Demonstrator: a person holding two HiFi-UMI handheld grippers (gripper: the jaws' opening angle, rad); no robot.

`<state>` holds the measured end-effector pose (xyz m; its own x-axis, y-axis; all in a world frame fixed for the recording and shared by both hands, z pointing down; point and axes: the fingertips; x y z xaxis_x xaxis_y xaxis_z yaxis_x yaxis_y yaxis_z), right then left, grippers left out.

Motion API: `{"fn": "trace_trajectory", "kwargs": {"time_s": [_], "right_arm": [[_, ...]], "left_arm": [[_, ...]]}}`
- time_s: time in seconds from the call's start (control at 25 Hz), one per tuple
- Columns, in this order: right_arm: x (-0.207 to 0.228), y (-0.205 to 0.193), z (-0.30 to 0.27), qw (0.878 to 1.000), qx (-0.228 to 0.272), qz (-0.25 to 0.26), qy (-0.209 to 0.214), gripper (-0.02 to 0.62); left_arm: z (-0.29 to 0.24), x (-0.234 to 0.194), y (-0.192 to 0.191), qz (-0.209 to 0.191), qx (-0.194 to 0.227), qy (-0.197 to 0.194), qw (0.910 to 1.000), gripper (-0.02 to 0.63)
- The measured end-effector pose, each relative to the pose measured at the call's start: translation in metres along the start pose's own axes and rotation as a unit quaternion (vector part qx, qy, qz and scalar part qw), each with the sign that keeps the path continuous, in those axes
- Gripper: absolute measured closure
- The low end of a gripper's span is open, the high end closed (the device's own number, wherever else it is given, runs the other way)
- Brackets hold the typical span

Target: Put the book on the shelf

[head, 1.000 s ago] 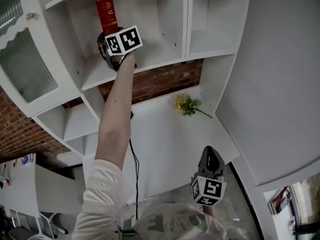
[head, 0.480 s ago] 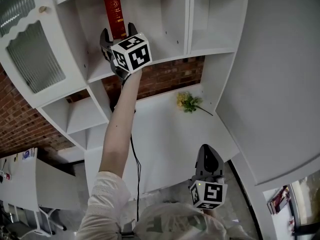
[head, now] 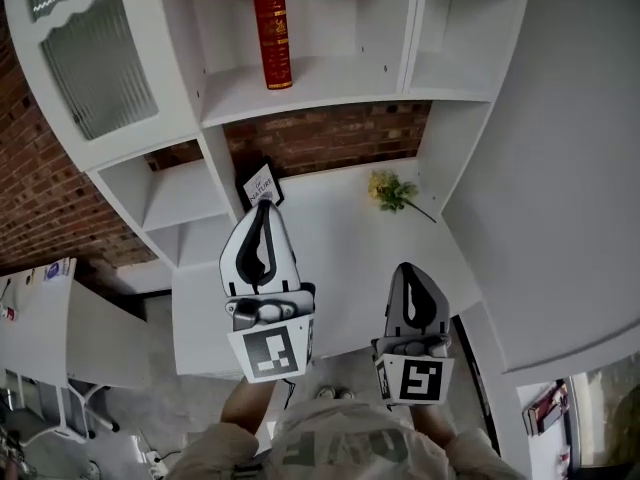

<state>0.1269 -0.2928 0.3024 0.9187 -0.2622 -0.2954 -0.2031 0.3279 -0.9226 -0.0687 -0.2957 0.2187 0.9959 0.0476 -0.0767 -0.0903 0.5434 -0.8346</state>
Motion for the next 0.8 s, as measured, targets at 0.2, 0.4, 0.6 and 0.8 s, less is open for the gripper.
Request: {"fn": "trace_trajectory", "kwargs": {"time_s": [0.2,0.4,0.6,0.8], "right_arm": [[-0.031,-0.017,0.001,0.999,-0.016,0.001,0.046,0.578],[-0.071,-0.046,0.012,0.994,-0.052,-0.007,0.1,0.58],[-0.085,-0.046,0.015,0.991,-0.052,-0.034,0.114,0.58],[-0.085,-0.049,0.017,0.991,-0.057,-0.037,0.115,0.58]], "left_arm": [[0.104,-0.026,-0.1,0.011,-0.146,0.046,0.9881,0.594],[0.139,-0.025,-0.119,0.006,-0.21,0.059,0.9759,0.594],[0.137,-0.029,-0.121,0.014,-0.208,0.061,0.9761,0.594],[0.134,-0.029,-0.126,0.02,-0.213,0.058,0.975,0.594]]}}
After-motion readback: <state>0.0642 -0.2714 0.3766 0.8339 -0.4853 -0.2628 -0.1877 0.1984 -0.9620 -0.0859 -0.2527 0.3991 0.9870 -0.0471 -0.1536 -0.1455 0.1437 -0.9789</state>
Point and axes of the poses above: the fingertips, and each gripper's own axes: z backward along the fingers, x to its right, y out of its top, and after that the axes turned 9 degrees about z, right-handed
